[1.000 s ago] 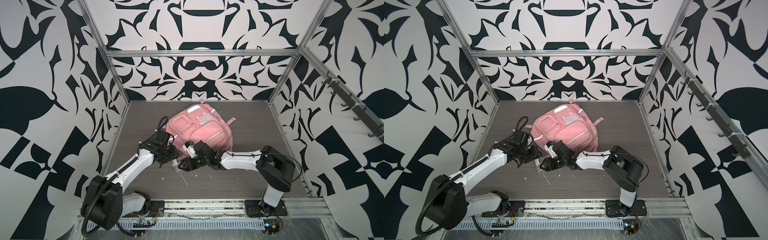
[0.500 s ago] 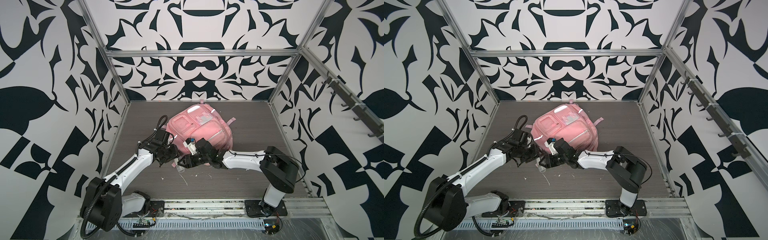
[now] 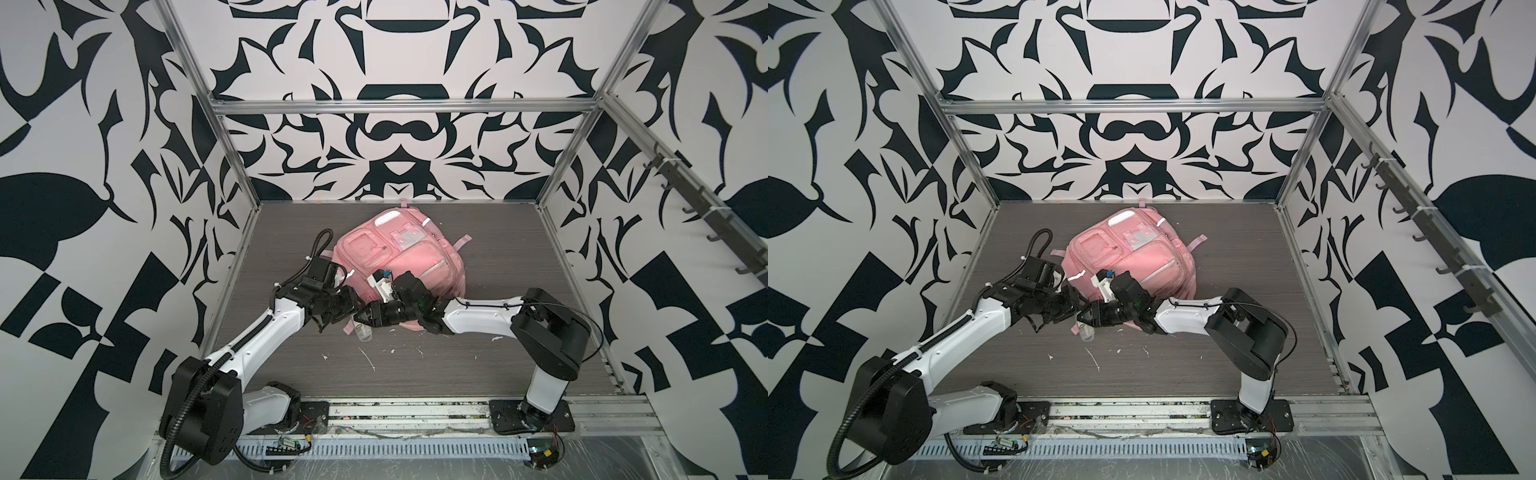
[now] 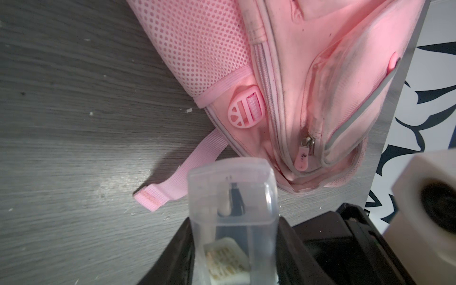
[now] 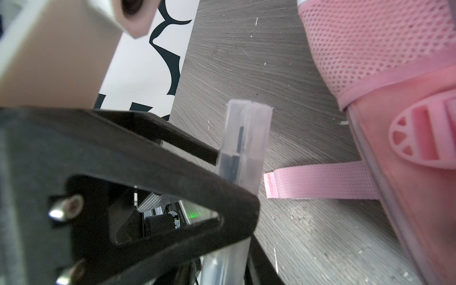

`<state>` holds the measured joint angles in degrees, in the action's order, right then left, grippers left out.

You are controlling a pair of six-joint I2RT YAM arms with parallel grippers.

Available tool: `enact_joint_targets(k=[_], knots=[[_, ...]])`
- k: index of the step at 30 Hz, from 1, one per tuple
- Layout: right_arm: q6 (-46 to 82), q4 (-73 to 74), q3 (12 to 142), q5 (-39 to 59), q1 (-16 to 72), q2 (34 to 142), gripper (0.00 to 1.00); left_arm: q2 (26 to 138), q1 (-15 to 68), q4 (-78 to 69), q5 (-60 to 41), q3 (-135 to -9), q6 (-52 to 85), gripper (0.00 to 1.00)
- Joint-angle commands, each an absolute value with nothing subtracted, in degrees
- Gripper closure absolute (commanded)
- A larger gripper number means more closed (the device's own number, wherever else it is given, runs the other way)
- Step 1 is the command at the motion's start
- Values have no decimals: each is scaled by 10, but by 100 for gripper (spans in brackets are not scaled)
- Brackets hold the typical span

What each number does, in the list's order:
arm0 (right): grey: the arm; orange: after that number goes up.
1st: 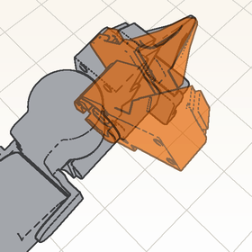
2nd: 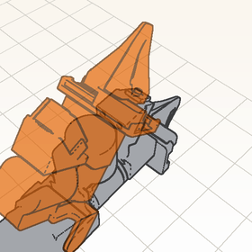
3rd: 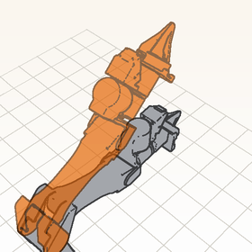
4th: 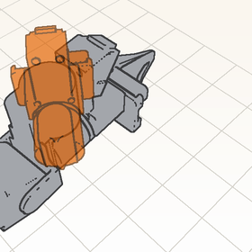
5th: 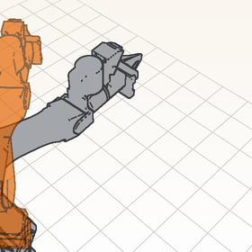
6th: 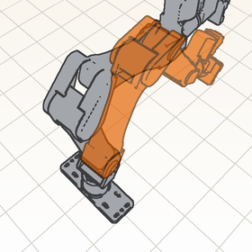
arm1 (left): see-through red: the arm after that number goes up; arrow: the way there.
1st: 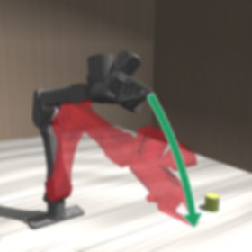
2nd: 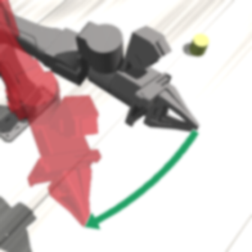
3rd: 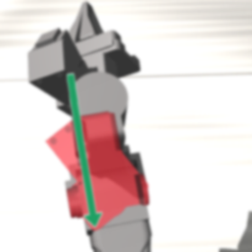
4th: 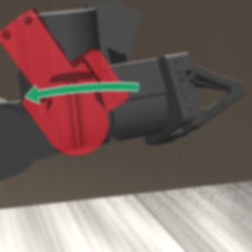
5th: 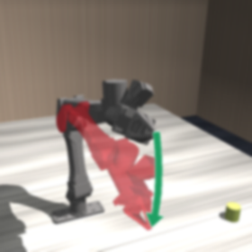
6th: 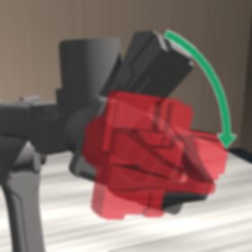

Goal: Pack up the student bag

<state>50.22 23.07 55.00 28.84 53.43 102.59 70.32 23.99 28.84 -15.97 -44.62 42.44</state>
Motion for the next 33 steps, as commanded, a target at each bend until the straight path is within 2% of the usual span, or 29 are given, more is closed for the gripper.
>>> enact_joint_targets(k=[1,7,9,11,14,24,30,33], knots=[[510,278,552,298,532,1021,71,696,239,285,-174,-441,430,52],[512,280,549,298,531,1022,81,698,238,285,-174,-441,430,48],[514,284,545,298,530,1021,82,698,239,287,-171,-442,428,41],[518,289,539,298,528,1019,82,696,239,294,-161,-448,417,29],[524,297,529,298,523,1013,83,693,237,326,-129,-473,389,21],[514,278,482,292,480,952,85,704,234,355,-93,-543,342,19],[488,217,447,288,417,869,85,740,242,335,-88,-562,331,21],[485,188,423,282,370,815,86,762,272,336,-55,-582,316,22]])
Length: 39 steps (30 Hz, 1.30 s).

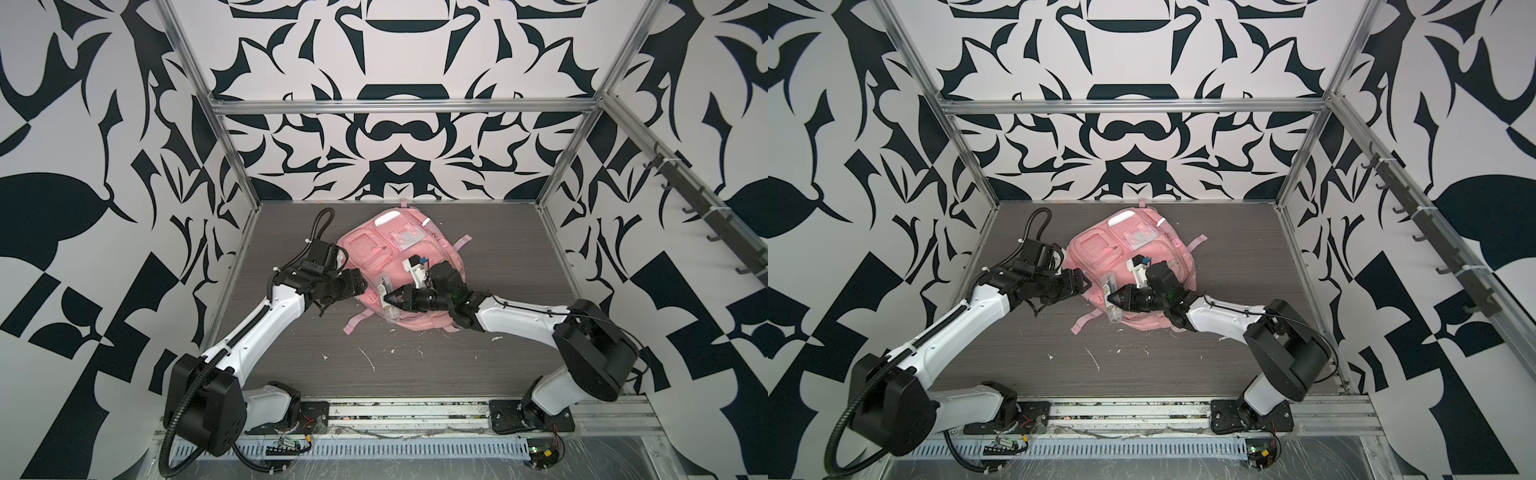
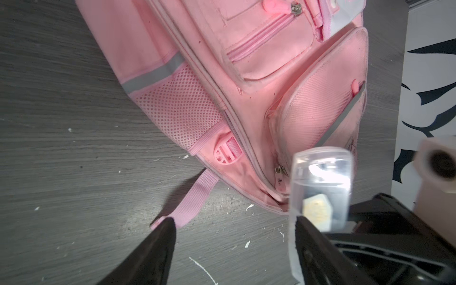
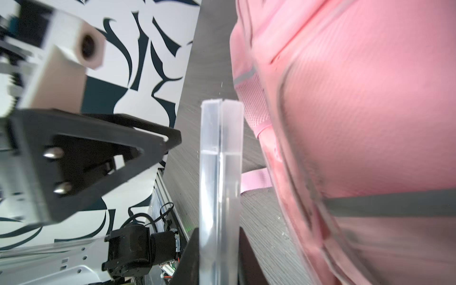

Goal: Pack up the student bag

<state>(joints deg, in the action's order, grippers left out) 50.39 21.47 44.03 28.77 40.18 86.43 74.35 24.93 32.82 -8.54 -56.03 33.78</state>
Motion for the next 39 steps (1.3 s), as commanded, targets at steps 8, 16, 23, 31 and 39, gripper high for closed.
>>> enact_joint_targets(k=[8,16,23,31,39], knots=[[488,115,368,270,247,687,87,834,370,341,38,-653,271,25],[516,72,321,274,136,598,89,942,477,367,146,-747,192,34],[520,44,304,296,84,564,90,1029,546,400,222,-816,125,39],[519,34,301,307,71,555,90,1078,566,412,235,-849,94,40],[518,30,301,308,69,555,90,1110,592,411,252,-867,63,41]])
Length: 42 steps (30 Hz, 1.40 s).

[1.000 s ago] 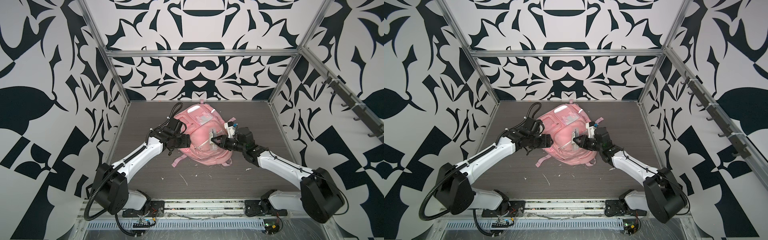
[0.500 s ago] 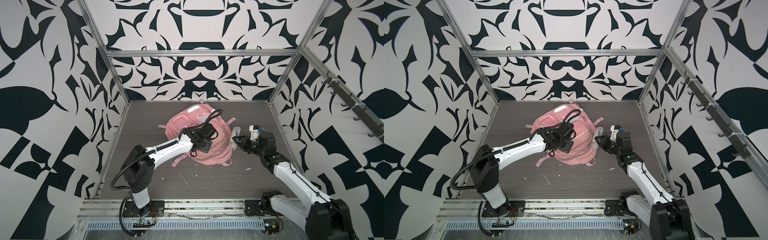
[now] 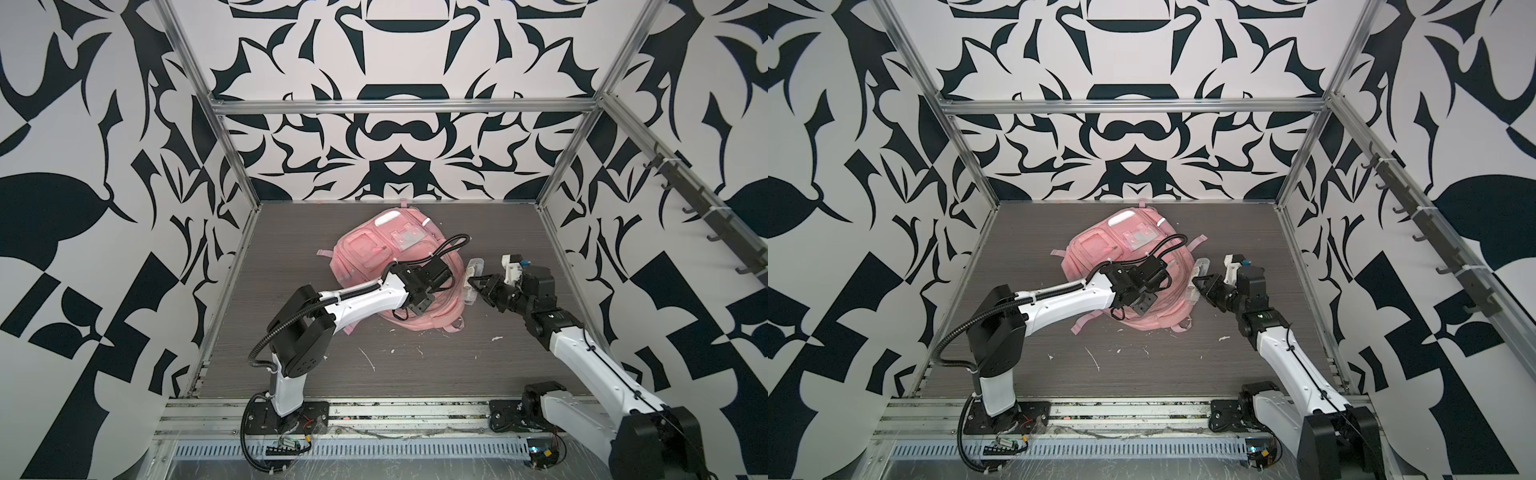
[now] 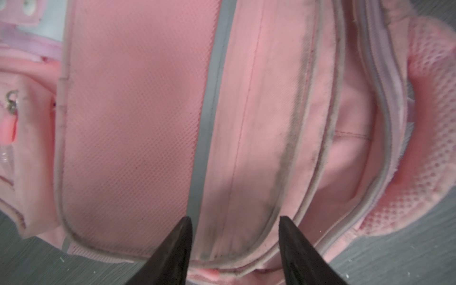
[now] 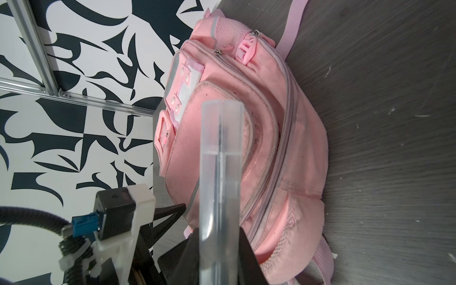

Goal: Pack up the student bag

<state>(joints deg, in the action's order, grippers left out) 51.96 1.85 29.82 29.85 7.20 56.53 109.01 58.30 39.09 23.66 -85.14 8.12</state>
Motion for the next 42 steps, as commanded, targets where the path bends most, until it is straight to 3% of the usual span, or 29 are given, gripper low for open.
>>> enact_joint_targets(k=[1,11,25,42], knots=[[518,30,300,308,69,555,90,1112,594,412,254,-868,62,41],[519,32,293,307,69,550,90,1147,598,436,321,-892,62,47],[526,55,273,314,69,558,90,1121,597,452,301,-930,68,100],[544,91,264,325,68,573,90,1078,588,437,84,-998,133,100]])
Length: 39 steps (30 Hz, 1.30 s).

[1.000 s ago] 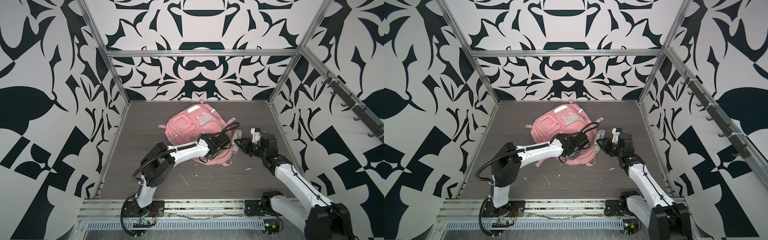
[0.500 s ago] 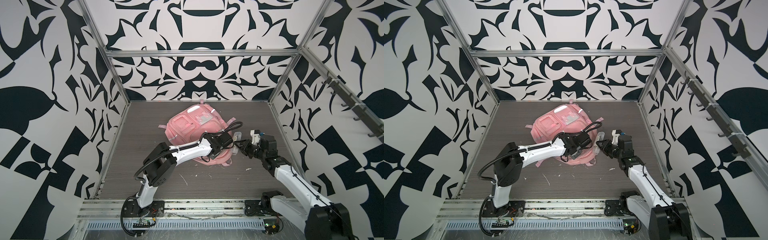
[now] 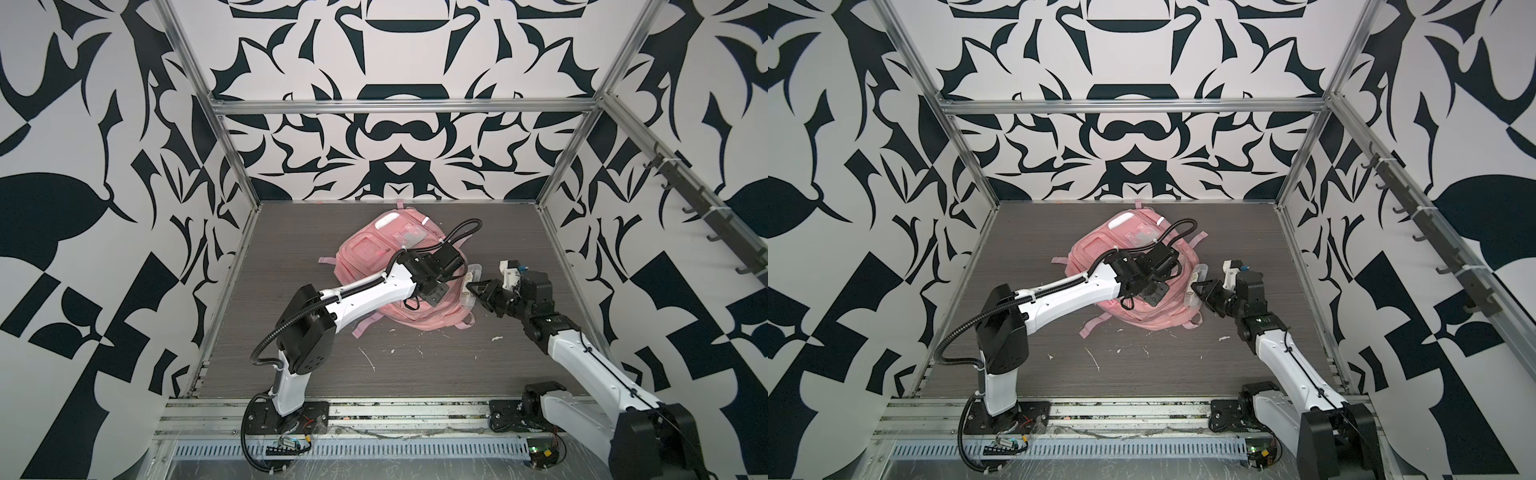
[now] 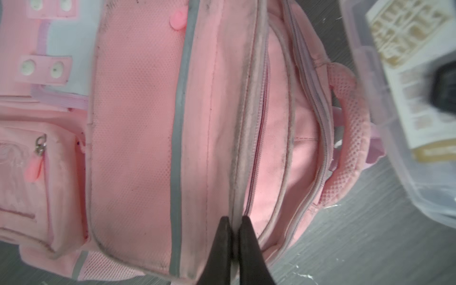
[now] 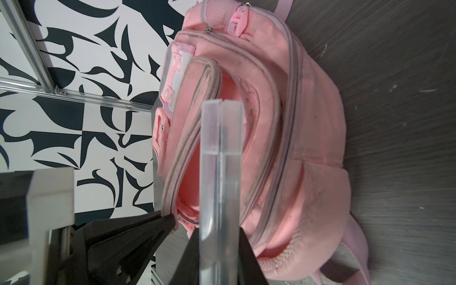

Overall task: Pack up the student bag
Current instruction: 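Lower the case into the front pocket with right gripper while left holds it open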

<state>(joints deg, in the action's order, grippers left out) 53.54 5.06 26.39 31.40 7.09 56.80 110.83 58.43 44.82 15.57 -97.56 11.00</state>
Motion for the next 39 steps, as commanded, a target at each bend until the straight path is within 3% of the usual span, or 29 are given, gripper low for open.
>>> enact_joint_targets(k=[1,7,23,30,37,39], knots=[[546,96,263,326,69,576,90,1078,588,438,79,-1002,137,100],[580,159,260,343,70,613,90,1059,575,410,15,-997,166,100],[626,279,336,284,194,763,91,1018,558,387,-6,-972,176,100],[656,336,366,267,207,830,91,1001,553,377,-19,-961,181,100],[680,366,386,249,237,872,89,1001,546,363,-42,-954,188,100],[682,364,392,244,246,878,84,1002,545,360,-49,-953,191,100]])
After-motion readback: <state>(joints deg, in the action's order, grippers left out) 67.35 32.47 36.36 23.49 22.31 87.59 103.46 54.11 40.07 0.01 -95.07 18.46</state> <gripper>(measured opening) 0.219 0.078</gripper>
